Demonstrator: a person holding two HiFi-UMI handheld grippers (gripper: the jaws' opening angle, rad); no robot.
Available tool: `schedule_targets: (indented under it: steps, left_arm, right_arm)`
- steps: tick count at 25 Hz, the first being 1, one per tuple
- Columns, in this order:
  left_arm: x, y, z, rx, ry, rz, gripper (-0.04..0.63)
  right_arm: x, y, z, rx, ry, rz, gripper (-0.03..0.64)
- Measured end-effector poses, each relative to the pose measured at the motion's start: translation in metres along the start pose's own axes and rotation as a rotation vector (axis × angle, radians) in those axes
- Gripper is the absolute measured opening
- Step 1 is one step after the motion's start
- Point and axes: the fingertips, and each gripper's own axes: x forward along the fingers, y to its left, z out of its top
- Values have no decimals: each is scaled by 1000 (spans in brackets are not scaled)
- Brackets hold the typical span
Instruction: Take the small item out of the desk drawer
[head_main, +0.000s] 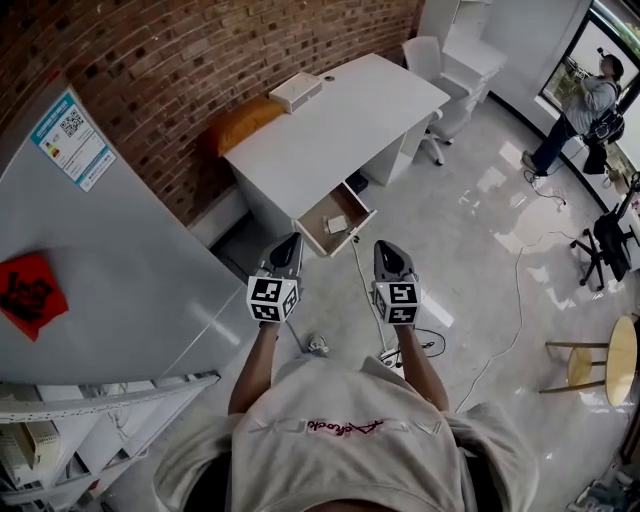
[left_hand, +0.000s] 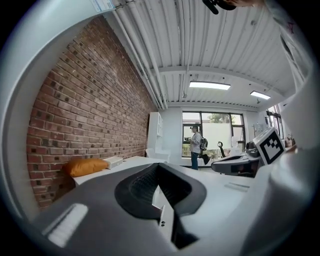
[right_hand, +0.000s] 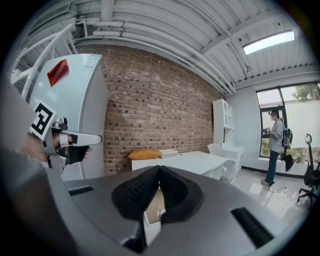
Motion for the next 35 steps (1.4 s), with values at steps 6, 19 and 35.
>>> schedule_targets:
  steps: [6, 19, 35]
  left_arm:
    - [45, 32, 0, -7, 9, -32, 8]
    - [106, 69, -6, -2, 23, -101, 8]
    - [130, 84, -29, -21, 85, -79, 8]
  right_arm:
    - [48, -13, 6, 5, 8, -29, 11]
    - [107, -28, 5, 24, 19, -81, 12]
    - [139, -39, -12, 25, 74, -38, 12]
